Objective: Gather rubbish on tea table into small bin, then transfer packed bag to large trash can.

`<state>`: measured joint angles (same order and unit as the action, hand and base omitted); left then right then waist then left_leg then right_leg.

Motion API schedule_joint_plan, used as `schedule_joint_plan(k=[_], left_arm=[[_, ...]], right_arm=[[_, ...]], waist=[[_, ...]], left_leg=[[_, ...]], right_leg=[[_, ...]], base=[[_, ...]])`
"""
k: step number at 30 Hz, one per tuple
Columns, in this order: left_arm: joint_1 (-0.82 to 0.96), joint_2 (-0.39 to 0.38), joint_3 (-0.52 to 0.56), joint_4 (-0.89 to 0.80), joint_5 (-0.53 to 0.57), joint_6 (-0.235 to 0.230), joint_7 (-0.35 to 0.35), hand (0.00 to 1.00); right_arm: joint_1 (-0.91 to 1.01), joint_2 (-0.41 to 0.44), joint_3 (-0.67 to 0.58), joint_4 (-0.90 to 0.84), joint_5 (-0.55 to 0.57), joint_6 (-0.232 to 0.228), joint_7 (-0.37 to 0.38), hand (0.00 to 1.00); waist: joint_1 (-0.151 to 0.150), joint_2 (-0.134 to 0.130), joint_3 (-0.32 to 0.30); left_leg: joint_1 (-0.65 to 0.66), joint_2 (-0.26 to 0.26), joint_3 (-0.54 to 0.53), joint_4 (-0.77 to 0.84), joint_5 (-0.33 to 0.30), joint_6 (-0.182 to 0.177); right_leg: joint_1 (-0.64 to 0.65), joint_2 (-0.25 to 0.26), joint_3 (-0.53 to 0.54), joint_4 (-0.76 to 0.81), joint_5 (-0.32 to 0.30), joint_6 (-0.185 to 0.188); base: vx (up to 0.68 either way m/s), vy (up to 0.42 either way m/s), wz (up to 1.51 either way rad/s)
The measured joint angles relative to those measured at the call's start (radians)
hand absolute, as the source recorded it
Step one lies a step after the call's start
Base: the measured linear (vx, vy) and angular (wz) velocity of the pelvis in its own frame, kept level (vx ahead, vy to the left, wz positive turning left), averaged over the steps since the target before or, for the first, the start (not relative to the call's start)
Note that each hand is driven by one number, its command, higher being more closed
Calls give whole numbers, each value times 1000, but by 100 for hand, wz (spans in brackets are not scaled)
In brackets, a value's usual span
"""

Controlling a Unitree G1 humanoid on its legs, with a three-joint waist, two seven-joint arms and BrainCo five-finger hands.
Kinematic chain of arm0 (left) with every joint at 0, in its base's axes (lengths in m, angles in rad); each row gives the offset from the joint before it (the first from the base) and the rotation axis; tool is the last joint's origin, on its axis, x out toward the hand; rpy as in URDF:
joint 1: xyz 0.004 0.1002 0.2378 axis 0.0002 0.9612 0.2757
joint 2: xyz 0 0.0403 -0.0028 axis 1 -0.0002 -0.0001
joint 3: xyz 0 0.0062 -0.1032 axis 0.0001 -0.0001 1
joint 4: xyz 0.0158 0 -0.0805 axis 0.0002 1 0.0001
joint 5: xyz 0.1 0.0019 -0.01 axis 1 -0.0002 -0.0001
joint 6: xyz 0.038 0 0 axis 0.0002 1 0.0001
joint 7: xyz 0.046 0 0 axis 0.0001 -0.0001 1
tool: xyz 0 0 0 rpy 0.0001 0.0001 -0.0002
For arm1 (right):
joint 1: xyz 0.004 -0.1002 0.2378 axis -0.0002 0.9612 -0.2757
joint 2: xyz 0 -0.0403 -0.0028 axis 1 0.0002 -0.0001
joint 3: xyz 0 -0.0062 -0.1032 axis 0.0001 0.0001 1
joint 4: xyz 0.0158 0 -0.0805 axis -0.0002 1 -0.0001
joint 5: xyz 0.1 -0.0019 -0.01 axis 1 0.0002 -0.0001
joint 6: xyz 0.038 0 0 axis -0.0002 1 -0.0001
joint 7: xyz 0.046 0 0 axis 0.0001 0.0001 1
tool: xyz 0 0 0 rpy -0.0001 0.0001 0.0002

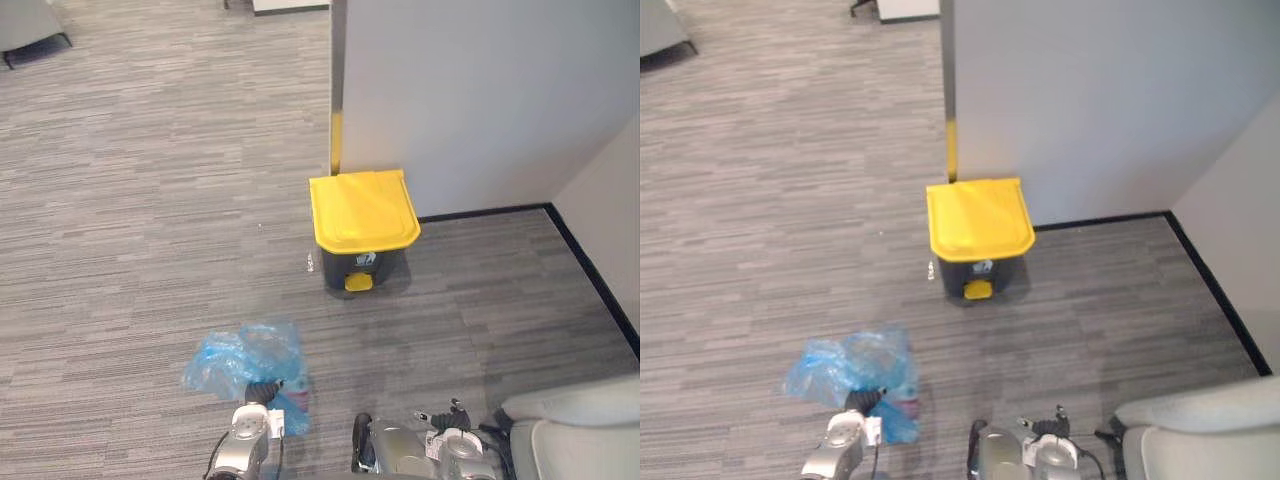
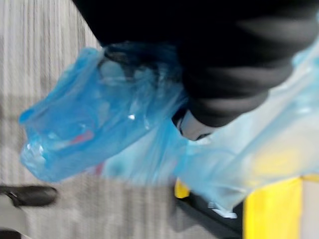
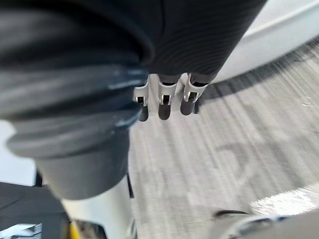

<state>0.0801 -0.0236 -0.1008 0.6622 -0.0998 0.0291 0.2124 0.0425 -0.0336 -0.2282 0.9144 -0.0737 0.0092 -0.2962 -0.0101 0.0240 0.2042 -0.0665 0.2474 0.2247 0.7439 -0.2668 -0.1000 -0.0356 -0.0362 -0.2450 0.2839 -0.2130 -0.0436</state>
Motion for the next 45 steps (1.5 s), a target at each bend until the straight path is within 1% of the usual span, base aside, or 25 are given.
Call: schedule_joint_plan(k=[3, 4, 5, 6, 8, 10, 11, 12, 13, 14, 15, 17, 19, 20, 21, 22, 23, 26, 32, 35, 36, 37, 38, 41, 45], left_arm=[[12, 4, -6, -2, 3, 4, -2, 100], [13, 9, -6, 2, 9, 7, -1, 100], [19, 16, -5, 9, 17, 7, -1, 100], [20, 25, -6, 20, 21, 7, -1, 100], [2, 48, -11, 22, 22, 7, -1, 100], [-1, 51, -17, 23, 23, 8, -1, 100], [2, 51, -16, 27, 24, 8, 0, 100], [5, 53, -19, 29, 28, 7, 1, 100], [8, 67, -43, 29, 29, 7, 2, 100], [-3, 70, -50, 30, 30, 7, 2, 100], [-13, 88, -64, 49, 31, 7, 2, 100], [-19, 100, -62, 59, 31, 7, 11, 100], [-25, 108, -42, 60, 37, 6, 23, 100], [-25, 109, -41, 60, 37, 6, 23, 100], [-24, 119, -42, 60, 37, 3, 23, 100], [-38, 105, -36, 90, 38, 2, 24, 100], [-38, 92, -37, 102, 38, 2, 22, 100], [-37, 76, -37, 106, 40, 1, 22, 100], [-32, 40, -38, 93, 40, 0, 11, 100], [-20, 38, -38, 93, 40, 5, -2, 100], [-19, 40, -38, 95, 40, 5, -2, 100], [-17, 38, -44, 96, 40, 6, -1, 100], [-18, 41, -45, 100, 40, 6, -1, 100], [-26, 80, -57, 119, 42, 6, -1, 100], [-30, 117, -74, 135, 60, 6, 1, 100]], right_arm=[[-2, 8, -6, 5, 5, 1, -1, 0], [-1, 13, -6, 14, 6, 2, -1, 0], [-1, 16, -5, 22, 6, 5, 0, 0], [-3, 36, -3, 23, 5, 5, 1, 0], [-6, 42, -4, 46, 4, 11, 2, 0], [-8, 38, -4, 47, 0, 12, 2, 0], [-9, 34, -4, 47, -4, 12, 2, 0], [-13, 30, -5, 44, -3, 9, 1, 0], [-20, 30, -3, 41, -4, 3, 2, 0], [-27, 31, -4, 41, -4, 0, 2, 0], [-35, 32, 0, 44, -5, -1, 2, 0], [-38, 31, 3, 42, -5, -3, 2, 0], [-52, 30, 3, 41, -5, -3, 2, 0], [-54, 30, 4, 42, -6, -3, 2, 0], [-49, 32, 7, 48, -6, -2, 1, 0], [-59, 20, 1, 53, -4, -4, 2, 0], [-68, -2, 1, 58, -6, -4, 1, 0], [-69, -7, -23, 62, -3, -4, 0, 0], [-10, -1, -41, 52, -2, 1, -2, 0], [-5, 1, -43, 53, -2, 2, -4, 0], [-7, 4, -44, 58, 0, 6, -5, 0], [-6, -6, -44, 58, 6, 6, -5, 0], [-9, -7, -43, 63, 6, 6, -5, 0], [-2, 23, -43, 67, 6, 9, -5, 0], [-9, 26, -42, 86, 4, 10, -4, 0]], waist=[[11, -12, -2], [17, -11, -2], [25, -20, -5], [14, -37, -22], [13, -54, -22], [16, -51, -20], [16, -44, -18], [12, -34, -20], [3, -33, -20], [-1, -31, -14], [-6, -39, -15], [-7, -37, -13], [-15, -28, -8], [-17, -30, -8], [-19, -58, -19], [-22, -22, -6], [-21, 8, -7], [-25, 23, -8], [-3, -6, -13], [3, -9, -20], [6, -8, -21], [6, 1, -26], [11, -2, -24], [-2, -41, -50], [0, -48, -55]], left_leg=[[-81, -86, 3, -336, 29, 23], [-84, -129, -33, -459, 133, 20], [-58, -150, -35, -500, 187, 30], [-35, -173, -23, -533, 195, 43], [-34, -182, 13, -517, 178, 67], [-3, -191, 33, -519, 160, 82], [35, -191, 46, -533, 143, 85], [84, -189, 56, -555, 123, 83], [121, -191, 52, -574, 103, 81], [138, -193, 49, -582, 100, 82], [170, -198, 42, -596, 95, 90], [206, -189, 27, -622, 94, 89], [226, -162, 0, -636, 94, 89], [227, -160, -5, -635, 93, 86], [236, -177, -21, -635, 74, 52], [253, -153, -42, -637, 53, 19], [249, -132, -42, -634, 52, 19], [251, -115, -45, -622, 59, 13], [128, -45, -63, -229, 48, -23], [86, -47, -38, -309, -11, -4], [79, -69, -49, -406, -4, 10], [84, -85, -64, -528, 83, -1], [88, -87, -66, -528, 80, -12], [107, -145, -21, -563, 86, 9], [124, -173, 2, -588, 84, 23]], right_leg=[[42, -14, 15, -45, -2, 23], [54, -22, 40, -45, -13, 42], [68, -26, 72, -50, -16, 58], [80, -39, 86, -79, -13, 74], [91, -59, 105, -103, -3, 92], [88, -71, 128, -63, 1, 100], [69, -71, 145, 17, -3, 107], [7, -78, 154, 196, -4, 133], [-61, -97, 149, 370, 26, 190], [-96, -107, 145, 439, 21, 198], [-149, -129, 130, 542, -22, 169], [-187, -129, 84, 542, -65, 129], [-238, -98, 55, 372, -69, 107], [-241, -94, 56, 316, -50, 103], [-221, -91, 69, 86, 116, 83], [-200, -68, 55, 94, 133, 50], [-193, -42, 57, 81, 128, 42], [-180, -29, 43, 79, 103, 30], [7, -18, -5, -71, 99, 28], [13, -22, 5, -104, 116, 38], [21, -34, 19, -118, 132, 55], [21, -30, 37, -123, 141, 74], [22, -31, 52, -125, 141, 83], [19, -73, 102, -177, 173, 126], [24, -91, 122, -204, 187, 139]], base=[[296, 72, -19], [261, 107, -54], [500, 152, -48], [311, 74, -25], [348, 125, -22], [243, 106, -40], [177, 108, -45], [262, 149, -36], [214, 109, -14], [272, 49, 13], [235, 2, 22], [226, -54, 28], [264, -164, 38], [239, -179, 40], [282, -174, 28], [277, -164, 12], [258, -149, -10], [192, -129, 2], [111, -44, 27], [89, 96, -6], [99, 211, -36], [92, 224, -50], [58, 162, -55], [86, 201, -30], [59, 133, -16]])
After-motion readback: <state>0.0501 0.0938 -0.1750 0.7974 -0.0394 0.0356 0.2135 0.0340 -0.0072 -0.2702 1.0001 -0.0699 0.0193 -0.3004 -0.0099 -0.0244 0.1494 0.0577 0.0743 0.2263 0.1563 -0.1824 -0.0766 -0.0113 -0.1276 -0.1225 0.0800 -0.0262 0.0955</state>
